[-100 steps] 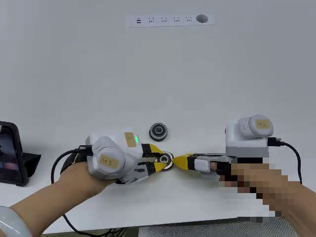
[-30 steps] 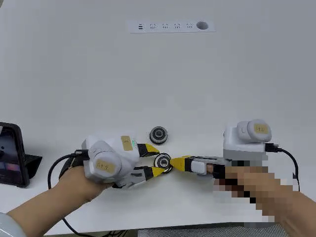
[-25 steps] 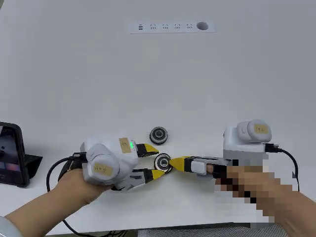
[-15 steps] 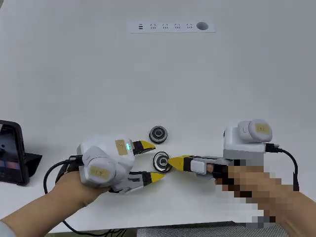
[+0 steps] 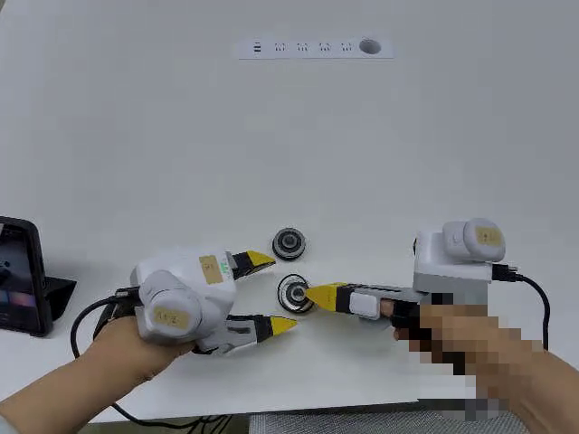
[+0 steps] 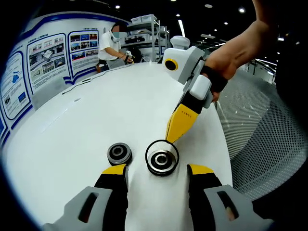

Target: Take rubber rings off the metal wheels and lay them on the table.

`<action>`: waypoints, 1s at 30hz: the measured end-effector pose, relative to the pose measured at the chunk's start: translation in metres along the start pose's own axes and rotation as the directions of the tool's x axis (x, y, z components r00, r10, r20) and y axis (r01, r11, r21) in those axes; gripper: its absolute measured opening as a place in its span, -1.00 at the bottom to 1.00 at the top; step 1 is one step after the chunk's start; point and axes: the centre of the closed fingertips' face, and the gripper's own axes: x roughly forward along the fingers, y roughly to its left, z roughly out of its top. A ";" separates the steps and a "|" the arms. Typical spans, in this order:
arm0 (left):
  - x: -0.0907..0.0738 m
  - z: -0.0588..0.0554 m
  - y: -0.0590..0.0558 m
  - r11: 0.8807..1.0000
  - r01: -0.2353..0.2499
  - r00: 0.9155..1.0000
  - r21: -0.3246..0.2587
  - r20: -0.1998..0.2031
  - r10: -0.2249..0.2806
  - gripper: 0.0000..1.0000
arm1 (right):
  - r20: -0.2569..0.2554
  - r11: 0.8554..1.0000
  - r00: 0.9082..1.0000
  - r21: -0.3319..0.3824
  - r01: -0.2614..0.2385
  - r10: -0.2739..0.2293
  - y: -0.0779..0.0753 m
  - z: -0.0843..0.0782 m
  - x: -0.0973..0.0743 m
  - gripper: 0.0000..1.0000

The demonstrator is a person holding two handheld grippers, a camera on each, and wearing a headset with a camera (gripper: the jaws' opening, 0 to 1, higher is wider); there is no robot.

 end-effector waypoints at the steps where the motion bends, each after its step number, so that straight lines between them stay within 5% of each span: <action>1: 0.000 -0.001 0.000 1.000 -0.002 1.000 -0.003 -0.001 0.002 0.01 | 0.006 1.000 1.000 0.001 0.000 0.000 0.000 0.001 -0.002 -0.96; 17: -0.005 -0.006 0.007 0.999 -0.040 0.999 -0.030 0.006 0.040 0.21 | 0.107 0.997 0.992 0.043 0.067 -0.072 -0.024 0.022 -0.035 -0.96; 30: -0.008 -0.008 0.007 0.998 -0.045 0.999 -0.037 0.003 0.045 0.18 | 0.102 0.982 0.978 0.054 0.180 -0.185 -0.055 0.023 -0.042 -0.96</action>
